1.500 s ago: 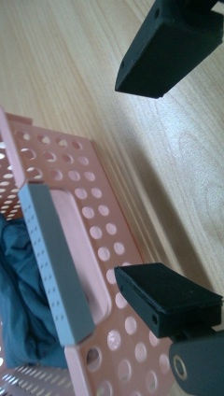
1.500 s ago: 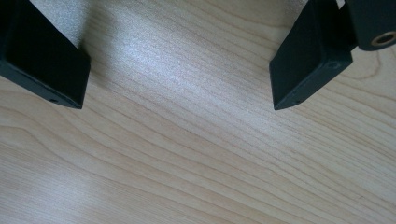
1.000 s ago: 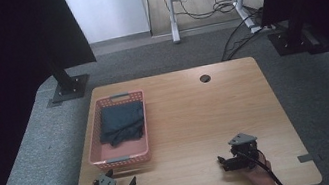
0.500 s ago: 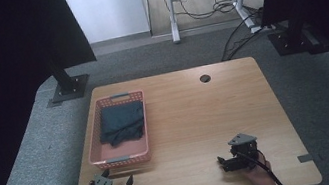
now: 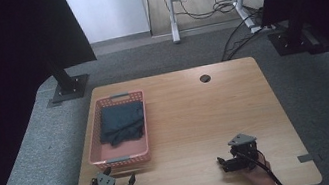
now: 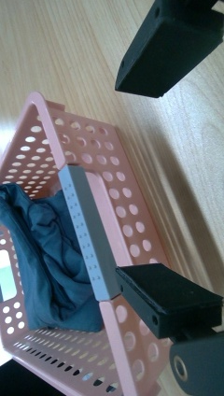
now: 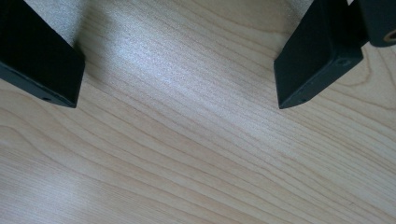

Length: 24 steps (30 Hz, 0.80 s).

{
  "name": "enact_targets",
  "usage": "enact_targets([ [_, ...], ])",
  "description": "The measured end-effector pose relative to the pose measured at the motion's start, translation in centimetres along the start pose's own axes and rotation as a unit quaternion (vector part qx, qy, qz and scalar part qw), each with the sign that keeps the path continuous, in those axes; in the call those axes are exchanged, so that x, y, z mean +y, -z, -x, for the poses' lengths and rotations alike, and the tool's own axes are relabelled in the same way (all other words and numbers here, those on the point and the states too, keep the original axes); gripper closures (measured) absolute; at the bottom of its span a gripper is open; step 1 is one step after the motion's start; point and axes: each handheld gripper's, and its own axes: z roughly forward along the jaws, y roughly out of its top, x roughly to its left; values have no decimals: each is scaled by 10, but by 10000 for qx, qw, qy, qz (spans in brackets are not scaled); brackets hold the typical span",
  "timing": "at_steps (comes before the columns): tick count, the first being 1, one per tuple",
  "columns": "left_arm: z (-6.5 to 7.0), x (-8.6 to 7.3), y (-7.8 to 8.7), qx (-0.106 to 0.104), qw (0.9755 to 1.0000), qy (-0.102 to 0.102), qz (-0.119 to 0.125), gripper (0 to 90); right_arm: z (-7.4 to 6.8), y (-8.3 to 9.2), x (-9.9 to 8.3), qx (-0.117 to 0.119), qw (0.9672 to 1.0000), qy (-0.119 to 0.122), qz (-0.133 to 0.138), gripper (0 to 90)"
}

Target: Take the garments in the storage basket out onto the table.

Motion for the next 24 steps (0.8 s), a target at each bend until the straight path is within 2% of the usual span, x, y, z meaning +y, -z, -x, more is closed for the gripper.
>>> enact_targets([
  [24,3,12,-8,-65,9998,-189,-89,98,0,0,0,8,10000,13,-3,15],
])
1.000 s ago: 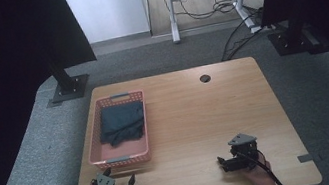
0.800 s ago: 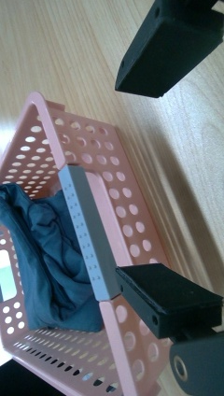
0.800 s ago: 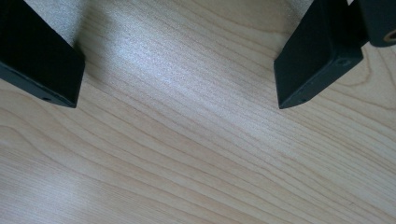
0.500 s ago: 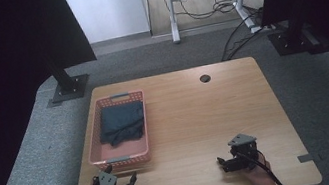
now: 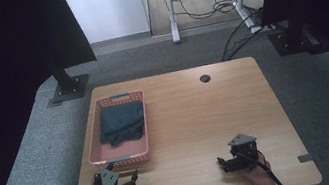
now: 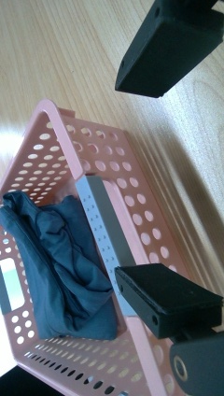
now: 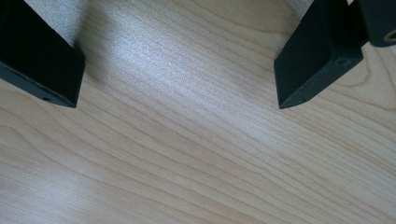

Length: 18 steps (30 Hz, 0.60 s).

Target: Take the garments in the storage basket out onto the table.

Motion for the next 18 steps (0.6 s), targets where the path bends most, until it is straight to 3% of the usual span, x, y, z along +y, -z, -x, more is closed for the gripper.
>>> enact_targets([
  [3,-2,2,-1,-45,9999,113,53,100,0,0,0,-1,10000,-1,0,14],
  [10,-5,10,-1,59,9999,-80,53,101,0,0,0,-11,10000,-6,-7,11],
  [18,-8,19,-2,73,9998,-125,127,102,0,0,0,-10,10000,-7,-7,11],
])
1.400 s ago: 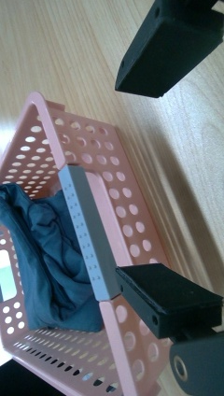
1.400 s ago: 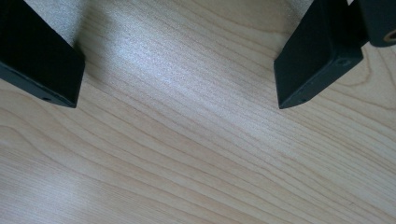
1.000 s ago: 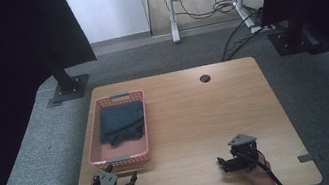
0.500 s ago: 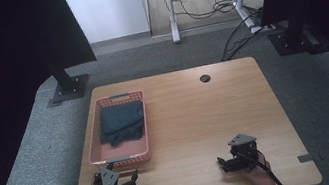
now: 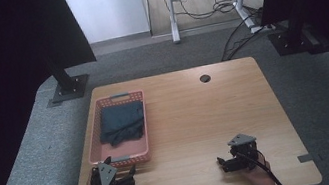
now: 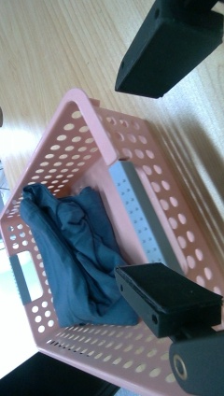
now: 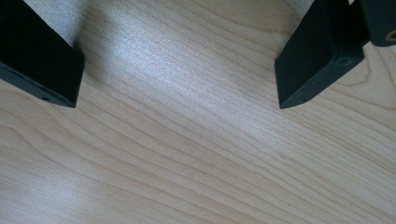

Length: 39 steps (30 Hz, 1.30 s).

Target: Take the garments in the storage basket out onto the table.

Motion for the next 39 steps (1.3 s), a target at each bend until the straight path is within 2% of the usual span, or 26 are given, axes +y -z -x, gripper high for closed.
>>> enact_targets([
  [4,-1,1,-2,-20,10000,24,-13,102,0,0,0,0,10000,-1,0,11],
  [12,-3,11,-3,14,10000,-48,25,103,0,0,0,0,10000,-1,-1,11],
  [22,-3,14,-8,41,9999,-144,-14,103,0,0,0,1,10000,0,-1,11],
  [39,-6,29,-15,38,9998,-200,35,105,0,0,0,2,10000,1,-1,11],
])
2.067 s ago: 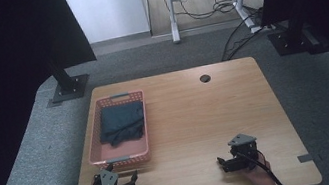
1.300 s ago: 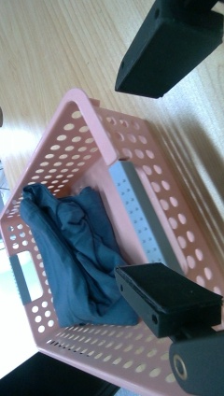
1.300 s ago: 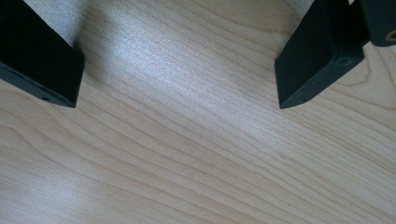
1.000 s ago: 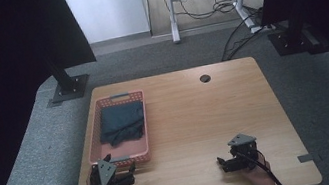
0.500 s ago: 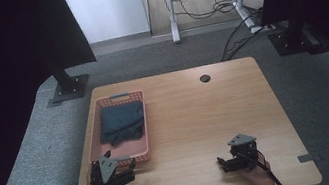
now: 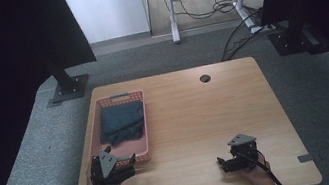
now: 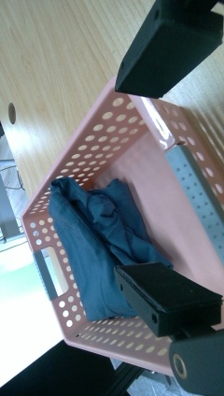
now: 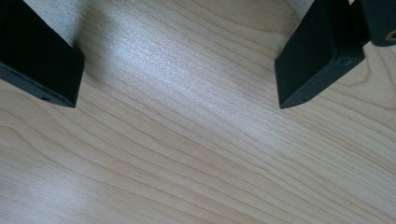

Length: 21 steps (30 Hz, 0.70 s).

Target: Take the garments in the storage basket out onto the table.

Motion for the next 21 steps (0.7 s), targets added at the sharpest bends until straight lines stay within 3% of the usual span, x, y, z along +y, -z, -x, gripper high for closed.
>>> enact_targets([
  [21,-5,15,-16,-35,10000,-36,-71,103,0,0,0,1,10000,5,-1,10],
])
